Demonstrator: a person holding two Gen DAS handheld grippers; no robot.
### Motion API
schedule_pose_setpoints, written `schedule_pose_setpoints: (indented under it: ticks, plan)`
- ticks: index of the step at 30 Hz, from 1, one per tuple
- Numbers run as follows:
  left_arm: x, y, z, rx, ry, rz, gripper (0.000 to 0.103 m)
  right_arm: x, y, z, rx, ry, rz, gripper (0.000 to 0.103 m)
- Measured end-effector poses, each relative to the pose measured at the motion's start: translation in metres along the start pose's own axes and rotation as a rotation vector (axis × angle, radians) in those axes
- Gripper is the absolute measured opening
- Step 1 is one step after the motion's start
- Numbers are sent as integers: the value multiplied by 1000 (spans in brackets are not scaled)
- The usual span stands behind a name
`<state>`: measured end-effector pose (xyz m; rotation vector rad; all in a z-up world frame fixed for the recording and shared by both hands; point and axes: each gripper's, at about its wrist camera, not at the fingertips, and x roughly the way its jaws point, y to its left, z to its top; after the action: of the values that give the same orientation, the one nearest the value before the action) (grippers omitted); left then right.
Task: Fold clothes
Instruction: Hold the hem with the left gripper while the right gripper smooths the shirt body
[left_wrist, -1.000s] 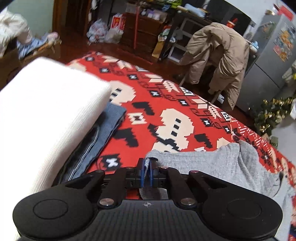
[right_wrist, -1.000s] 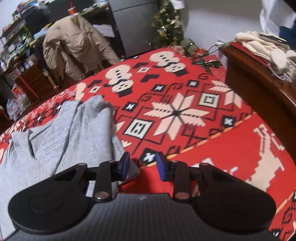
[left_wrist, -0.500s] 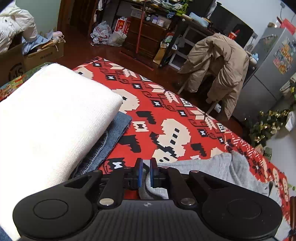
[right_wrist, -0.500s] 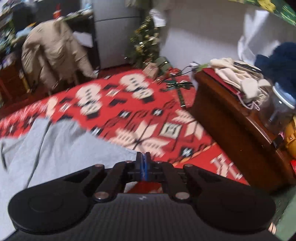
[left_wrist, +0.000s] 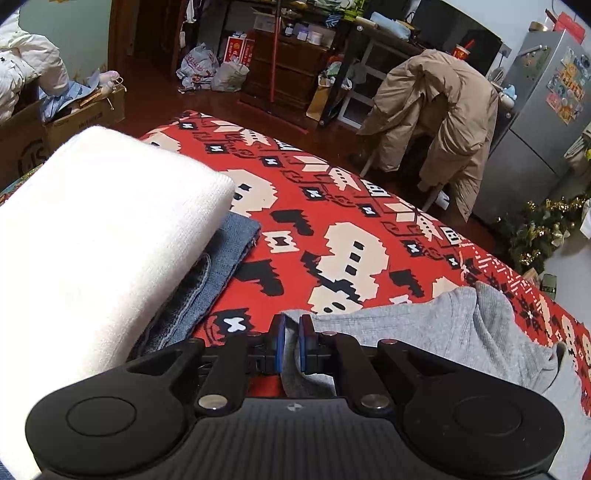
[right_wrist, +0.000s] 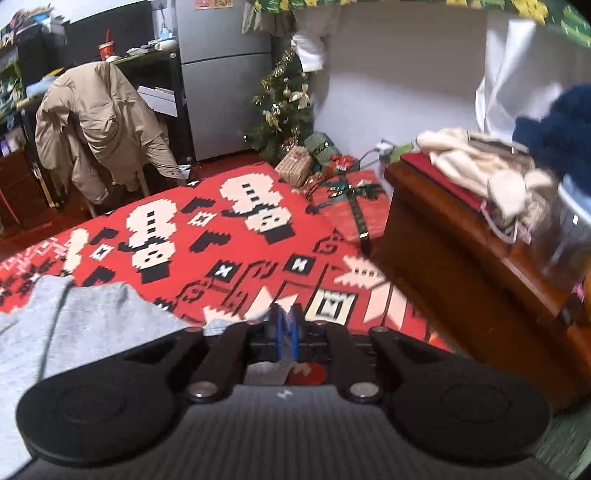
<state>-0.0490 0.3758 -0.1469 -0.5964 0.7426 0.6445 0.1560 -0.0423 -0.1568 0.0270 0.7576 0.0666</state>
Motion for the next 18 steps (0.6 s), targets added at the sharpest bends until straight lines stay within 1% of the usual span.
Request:
schedule_pose_setpoints:
  ticks: [1, 2, 5, 8, 11, 14, 18]
  plan:
    - [0, 0, 0, 1, 2, -1, 6, -4, -3, -1, 19, 6, 19, 15]
    - [0, -1, -1, 0, 3, -2, 6, -9, -8, -2, 46, 8, 26, 17]
    - [-2, -2, -1, -1, 7, -19, 6, -30, -27, -8, 131, 40, 55, 19]
    - [-5, -4, -2, 3, 12, -34, 6, -44, -34, -19, 144, 119, 124, 21]
    - [-9, -5, -3, 4, 12, -48, 6, -51, -24, -28, 101, 163, 154, 24]
    - [-12, -5, -3, 4, 10, -58, 6, -42, -8, -34, 85, 233, 171, 24]
    - [-9, -6, -3, 6, 13, -59, 6, -33, 15, -37, 19, 223, 128, 24]
